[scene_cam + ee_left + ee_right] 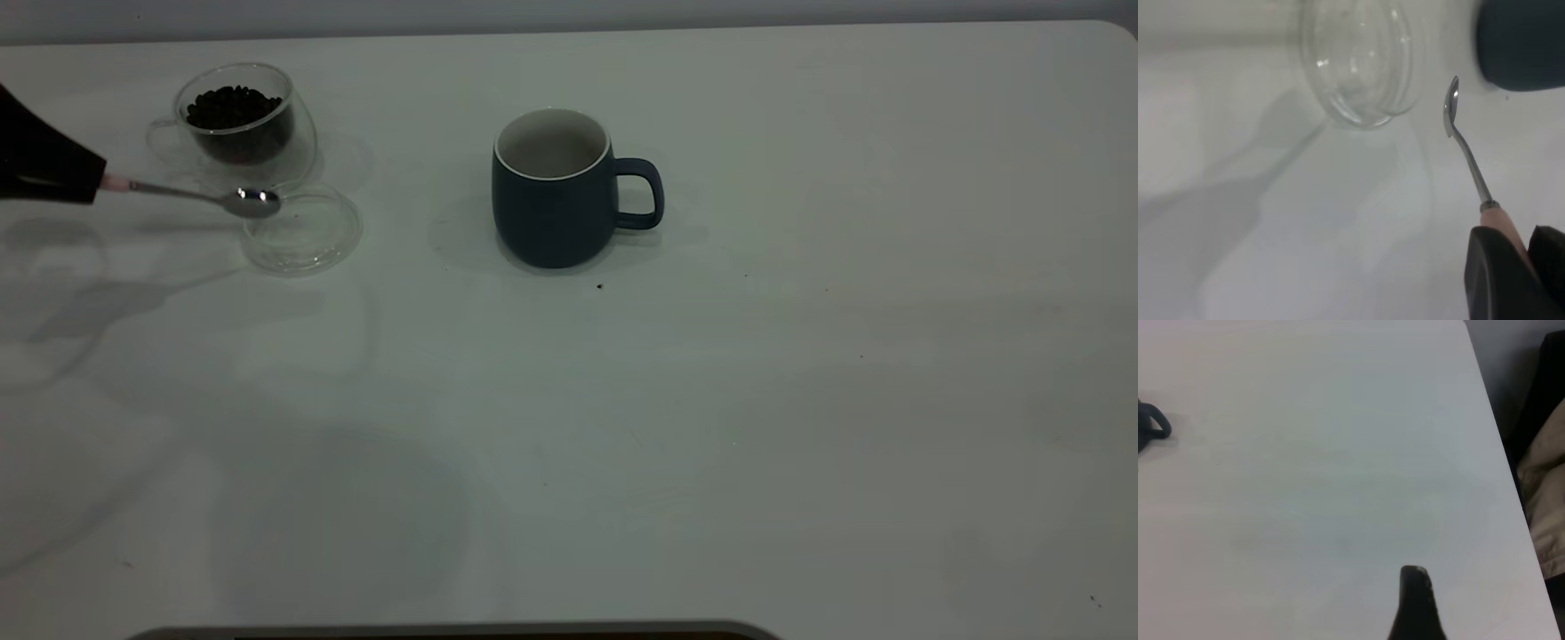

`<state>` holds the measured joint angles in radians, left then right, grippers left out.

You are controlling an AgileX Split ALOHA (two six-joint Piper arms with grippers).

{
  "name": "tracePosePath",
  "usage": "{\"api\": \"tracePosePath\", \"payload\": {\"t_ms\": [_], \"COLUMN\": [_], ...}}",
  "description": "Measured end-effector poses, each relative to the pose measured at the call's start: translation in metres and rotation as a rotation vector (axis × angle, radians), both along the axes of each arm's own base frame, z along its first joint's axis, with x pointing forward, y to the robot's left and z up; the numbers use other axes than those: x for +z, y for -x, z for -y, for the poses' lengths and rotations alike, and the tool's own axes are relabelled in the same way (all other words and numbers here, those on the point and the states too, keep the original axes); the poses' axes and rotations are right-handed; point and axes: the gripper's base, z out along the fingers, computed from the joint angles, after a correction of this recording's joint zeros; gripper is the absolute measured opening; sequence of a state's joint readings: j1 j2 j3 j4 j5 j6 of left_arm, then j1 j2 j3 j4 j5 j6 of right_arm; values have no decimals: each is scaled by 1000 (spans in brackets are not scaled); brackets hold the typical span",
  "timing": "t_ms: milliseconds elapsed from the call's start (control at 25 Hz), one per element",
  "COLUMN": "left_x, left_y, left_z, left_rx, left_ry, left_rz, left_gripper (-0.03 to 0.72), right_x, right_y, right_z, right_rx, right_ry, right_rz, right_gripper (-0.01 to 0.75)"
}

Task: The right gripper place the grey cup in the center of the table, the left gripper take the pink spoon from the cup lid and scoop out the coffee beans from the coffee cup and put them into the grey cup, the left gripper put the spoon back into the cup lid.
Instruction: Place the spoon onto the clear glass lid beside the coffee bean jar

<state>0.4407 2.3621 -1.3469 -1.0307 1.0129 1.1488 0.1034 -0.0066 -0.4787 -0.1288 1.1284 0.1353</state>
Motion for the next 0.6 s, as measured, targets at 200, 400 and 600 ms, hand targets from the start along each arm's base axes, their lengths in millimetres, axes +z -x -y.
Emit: {"api": "tracePosePath", "payload": {"t_ms": [200,400,600], "left_x": [-17,-39,-58], "left_y": [-3,-2,-1], "left_z": [2,5,7], "left_rx": [87,147,194], "left_ry": [74,132,169], "left_rz": [-24,-63,-93], "left_gripper": [121,121,121], "right_x": [0,0,0], "right_y": [0,0,0], "right_z": [0,0,0], "right_rx": [0,0,0], "right_ry": [0,0,0], "right_rz": [0,0,0], "right_gripper": [590,590,590]}}
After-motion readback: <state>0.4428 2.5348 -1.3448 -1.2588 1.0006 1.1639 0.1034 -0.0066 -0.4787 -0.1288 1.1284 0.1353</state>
